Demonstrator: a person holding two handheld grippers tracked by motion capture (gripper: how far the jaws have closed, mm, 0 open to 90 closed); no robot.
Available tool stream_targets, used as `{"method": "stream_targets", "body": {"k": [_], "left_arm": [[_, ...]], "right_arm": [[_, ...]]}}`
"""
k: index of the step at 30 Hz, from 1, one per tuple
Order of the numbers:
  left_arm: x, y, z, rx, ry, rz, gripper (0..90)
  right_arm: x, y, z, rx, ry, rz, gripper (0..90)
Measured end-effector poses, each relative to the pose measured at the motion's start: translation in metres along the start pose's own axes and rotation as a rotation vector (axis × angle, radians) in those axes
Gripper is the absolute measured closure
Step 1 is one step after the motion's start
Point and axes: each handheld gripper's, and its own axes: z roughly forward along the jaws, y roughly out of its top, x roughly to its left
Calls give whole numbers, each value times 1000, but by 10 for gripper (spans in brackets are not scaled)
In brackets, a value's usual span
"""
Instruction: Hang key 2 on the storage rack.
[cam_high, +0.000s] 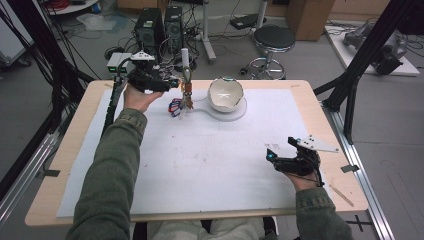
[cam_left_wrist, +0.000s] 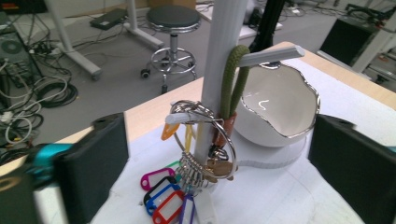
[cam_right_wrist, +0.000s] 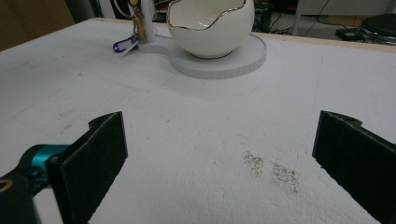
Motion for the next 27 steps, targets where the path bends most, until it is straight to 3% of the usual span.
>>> {"method": "stream_targets", "body": {"k": [5, 10, 20, 27], "left_arm": [[4, -6, -9, -37, 18, -34, 16], [8, -13, -19, -55, 34, -43, 16], [7, -23, -32, -73, 23, -47, 16], [4, -28, -41, -88, 40, -30, 16]], "right_arm": [[-1, 0, -1, -2, -3, 2, 21], [-1, 0, -1, -1, 0, 17, 21], [-2, 0, 0, 2, -1, 17, 21], [-2, 0, 0, 2, -3, 25, 21]]}}
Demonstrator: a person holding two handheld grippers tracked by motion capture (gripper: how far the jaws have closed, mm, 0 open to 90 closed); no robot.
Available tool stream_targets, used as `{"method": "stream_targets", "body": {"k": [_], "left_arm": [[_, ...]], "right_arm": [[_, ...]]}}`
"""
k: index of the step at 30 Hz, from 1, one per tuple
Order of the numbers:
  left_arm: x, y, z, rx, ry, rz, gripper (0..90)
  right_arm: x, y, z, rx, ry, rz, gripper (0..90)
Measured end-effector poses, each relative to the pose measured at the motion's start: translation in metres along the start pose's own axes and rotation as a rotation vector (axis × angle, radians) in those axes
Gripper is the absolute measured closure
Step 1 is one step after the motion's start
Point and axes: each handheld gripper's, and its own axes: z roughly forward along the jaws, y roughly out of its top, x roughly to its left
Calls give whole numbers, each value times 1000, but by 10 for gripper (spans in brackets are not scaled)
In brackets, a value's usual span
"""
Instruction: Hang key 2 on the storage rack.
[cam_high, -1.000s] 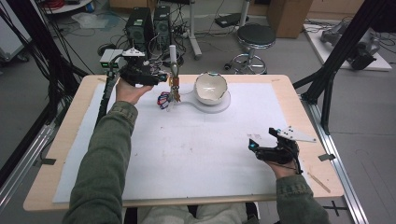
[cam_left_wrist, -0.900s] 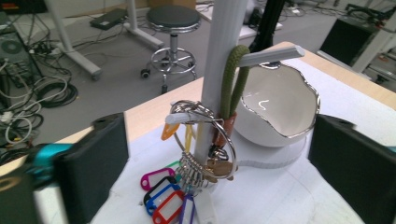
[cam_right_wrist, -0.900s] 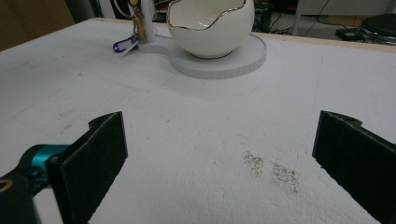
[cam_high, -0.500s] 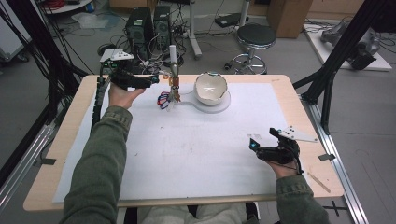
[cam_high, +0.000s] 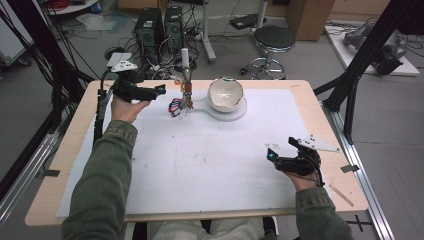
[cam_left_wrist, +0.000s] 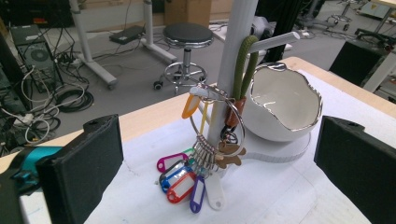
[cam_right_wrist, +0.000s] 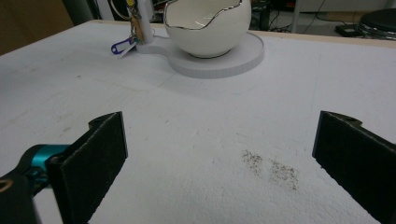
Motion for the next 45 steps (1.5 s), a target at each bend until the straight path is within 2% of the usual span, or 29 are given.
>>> {"method": "stream_targets", "body": {"k": [5, 8, 15, 22, 26, 34, 42, 45], "left_arm": [[-1, -4, -7, -11, 9, 3, 16], [-1, -8, -12, -14, 37, 9, 16], [-1, -17, -22, -19, 44, 5, 16], [-4, -22, -32, -12, 62, 22, 16], [-3, -26, -39, -24, 65, 14, 17], [-5, -40, -54, -48, 80, 2, 16], [-10, -55, -64, -43, 91, 6, 17], [-12, -62, -69, -53, 95, -6, 17]], "right_arm": [[-2, 0, 0, -4, -1, 9, 21], [-3, 0, 0, -3, -1, 18, 21], [-5, -1, 0, -2, -7, 28, 21], [-5, -1, 1, -2, -11, 25, 21], [-5, -1, 1, -2, -14, 25, 21], [-6, -1, 1, -6, -15, 17, 21], [-5, -1, 2, 0, -14, 18, 21], [-6, -1, 2, 0, -13, 19, 21]]}}
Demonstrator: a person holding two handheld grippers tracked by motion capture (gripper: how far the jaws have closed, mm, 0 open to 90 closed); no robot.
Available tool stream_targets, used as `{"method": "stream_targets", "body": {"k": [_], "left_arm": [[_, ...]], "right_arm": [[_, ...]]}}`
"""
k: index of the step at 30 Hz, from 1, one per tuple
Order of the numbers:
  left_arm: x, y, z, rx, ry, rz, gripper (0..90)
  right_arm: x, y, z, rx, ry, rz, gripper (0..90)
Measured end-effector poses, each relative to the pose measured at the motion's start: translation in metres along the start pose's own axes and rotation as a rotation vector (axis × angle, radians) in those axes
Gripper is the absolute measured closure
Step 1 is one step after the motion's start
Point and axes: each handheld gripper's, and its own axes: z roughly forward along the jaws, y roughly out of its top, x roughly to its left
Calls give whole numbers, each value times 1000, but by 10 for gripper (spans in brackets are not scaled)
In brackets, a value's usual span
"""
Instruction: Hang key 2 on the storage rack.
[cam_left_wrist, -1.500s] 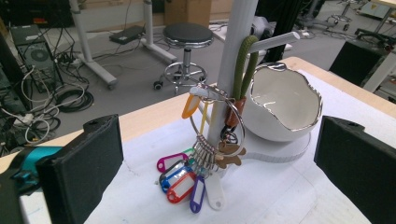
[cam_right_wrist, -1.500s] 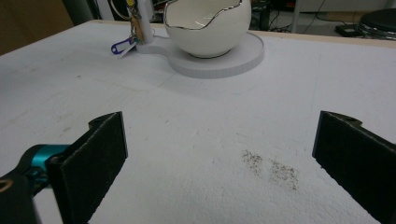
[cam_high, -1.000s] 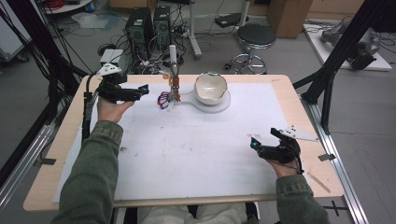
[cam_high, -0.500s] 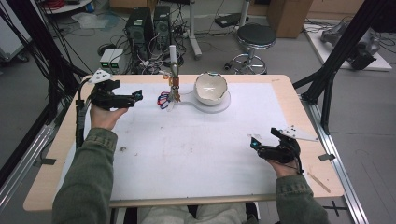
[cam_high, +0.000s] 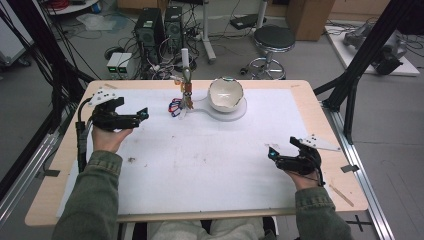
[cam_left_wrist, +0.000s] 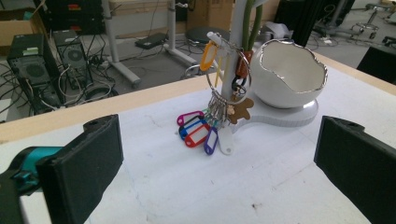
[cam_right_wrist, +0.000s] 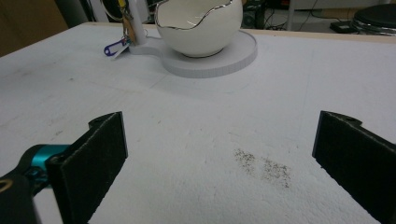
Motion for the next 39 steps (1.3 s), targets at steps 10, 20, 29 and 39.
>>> {"method": "stream_targets", "body": {"k": [10, 20, 29, 39], "left_arm": [[-6, -21, -18, 3, 66, 16, 16], [1, -39, -37, -12, 113, -38, 16], [16, -64, -61, -51, 161, -114, 17], [24, -84, -78, -84, 227, -148, 16]], "right_arm": [[0, 0, 0, -3, -1, -1, 21], [0, 0, 0, 4, -9, -5, 21], [0, -1, 0, 6, -18, -11, 21], [2, -2, 1, 16, -16, -24, 21]]}}
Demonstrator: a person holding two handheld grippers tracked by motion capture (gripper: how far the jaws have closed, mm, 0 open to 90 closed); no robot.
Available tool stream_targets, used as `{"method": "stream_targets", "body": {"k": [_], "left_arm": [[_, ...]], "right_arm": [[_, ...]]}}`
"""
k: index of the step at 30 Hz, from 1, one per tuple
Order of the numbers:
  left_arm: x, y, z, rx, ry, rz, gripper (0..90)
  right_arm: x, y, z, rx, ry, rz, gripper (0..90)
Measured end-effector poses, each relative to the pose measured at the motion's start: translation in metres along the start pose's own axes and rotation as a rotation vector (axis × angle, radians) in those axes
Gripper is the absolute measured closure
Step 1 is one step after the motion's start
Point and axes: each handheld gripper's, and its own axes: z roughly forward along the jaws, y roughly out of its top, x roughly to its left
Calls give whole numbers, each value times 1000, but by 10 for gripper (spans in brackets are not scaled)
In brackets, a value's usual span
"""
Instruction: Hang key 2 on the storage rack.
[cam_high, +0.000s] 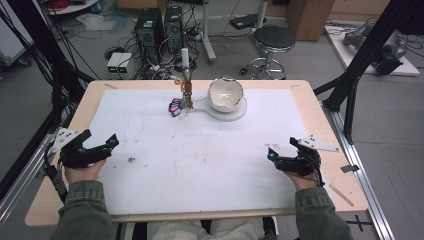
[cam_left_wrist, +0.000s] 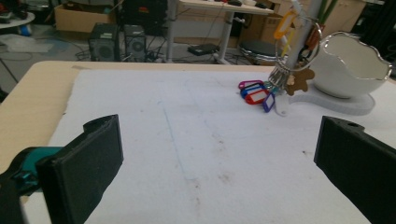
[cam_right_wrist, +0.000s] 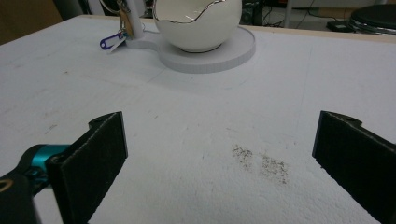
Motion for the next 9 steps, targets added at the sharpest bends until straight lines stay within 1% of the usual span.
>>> {"method": "stream_targets", "body": {"k": [2, 6, 9], "left_arm": [[2, -2, -1, -2, 5, -17, 16], [4, -3, 0, 4, 20, -18, 16], [5, -4, 2, 19, 18, -22, 16]], "right_arm": [[0, 0, 1, -1, 2, -4, 21], [0, 0, 2, 5, 3, -5, 21], [1, 0, 2, 6, 3, -5, 21]]}}
